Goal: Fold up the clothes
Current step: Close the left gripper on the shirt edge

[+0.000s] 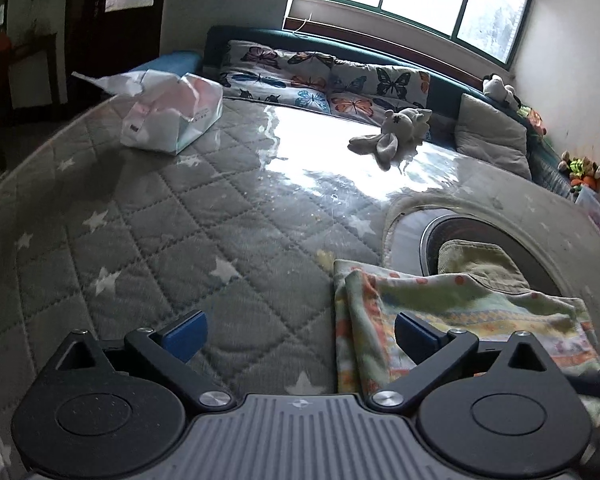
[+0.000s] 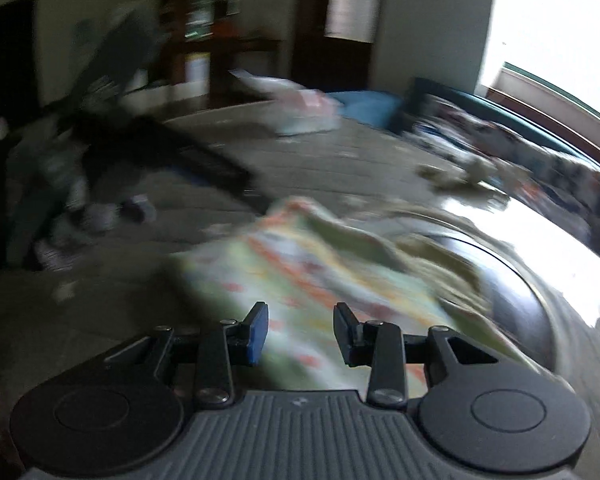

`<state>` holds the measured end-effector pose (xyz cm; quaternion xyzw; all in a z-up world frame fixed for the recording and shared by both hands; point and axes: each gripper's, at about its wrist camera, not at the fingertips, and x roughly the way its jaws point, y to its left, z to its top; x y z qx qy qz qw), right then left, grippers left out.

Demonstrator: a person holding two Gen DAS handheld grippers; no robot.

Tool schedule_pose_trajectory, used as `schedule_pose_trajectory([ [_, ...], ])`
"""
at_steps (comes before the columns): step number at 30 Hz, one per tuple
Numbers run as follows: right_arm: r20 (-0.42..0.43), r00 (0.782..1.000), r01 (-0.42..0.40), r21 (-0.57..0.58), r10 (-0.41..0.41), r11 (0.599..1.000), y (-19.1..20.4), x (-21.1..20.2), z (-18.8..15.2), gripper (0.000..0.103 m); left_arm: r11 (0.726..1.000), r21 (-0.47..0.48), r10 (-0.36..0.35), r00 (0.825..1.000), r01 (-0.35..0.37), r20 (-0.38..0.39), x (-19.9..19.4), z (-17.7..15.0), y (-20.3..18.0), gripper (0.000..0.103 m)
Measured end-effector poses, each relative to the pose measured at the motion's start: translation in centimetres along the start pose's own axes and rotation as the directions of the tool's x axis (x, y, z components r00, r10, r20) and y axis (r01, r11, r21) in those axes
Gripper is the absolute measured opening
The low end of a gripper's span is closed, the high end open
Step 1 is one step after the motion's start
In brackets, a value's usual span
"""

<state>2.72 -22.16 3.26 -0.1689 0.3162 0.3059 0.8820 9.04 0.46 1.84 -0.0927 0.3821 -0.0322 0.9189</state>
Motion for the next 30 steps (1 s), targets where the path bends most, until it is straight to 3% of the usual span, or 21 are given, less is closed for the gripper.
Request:
schedule_pose_trajectory([
  [7,-0.013,0.997,-0.075,-0.170,0.074,0.983,5.6,2.5,1.5,0.036,0.997,-0.065,-0.038,0.999,0.036,-0.034,-0.5,-0.7,1.0,0.102],
  [11,-0.015,0.998,-0.056,-0.212,0.054,0.976,6.9,4.1,1.8,0.036,0.994,-0.098,-0.061,0.997,0.057,-0.043,-0.6,-0.9,1.2,0.103],
  [14,-0.019,0.998,-0.055,-0.200,0.052,0.978,7.1,4.8,1.8,0.035,0.990,-0.122,-0.080,0.996,0.074,-0.048,-0.7,-0.8,1.3,0.103],
  [17,-0.007,0.998,-0.058,-0.160,0.057,0.986,6.7,4.7,1.9,0.018,0.983,-0.156,-0.104,0.993,0.094,-0.056,-0.8,-0.7,1.4,0.103],
  [20,0.022,0.997,-0.077,-0.107,0.080,0.991,5.8,4.0,2.0,0.011,0.973,-0.199,-0.134,0.989,0.119,-0.065,-0.7,-0.6,1.4,0.103],
  [23,0.057,0.994,-0.086,-0.062,0.090,0.994,4.6,3.0,2.4,0.009,0.954,-0.260,-0.173,0.982,0.149,-0.073,-0.6,-0.4,1.4,0.103],
  [28,0.110,0.990,-0.089,0.002,0.089,0.996,2.8,1.4,2.7,0.008,0.917,-0.330,-0.273,0.957,0.226,-0.102,0.1,-0.2,0.6,0.102],
  [30,0.127,0.989,-0.084,0.013,0.081,0.996,2.3,0.8,2.6,0.008,0.906,-0.341,-0.305,0.946,0.252,-0.111,0.5,-0.1,0.1,0.096],
])
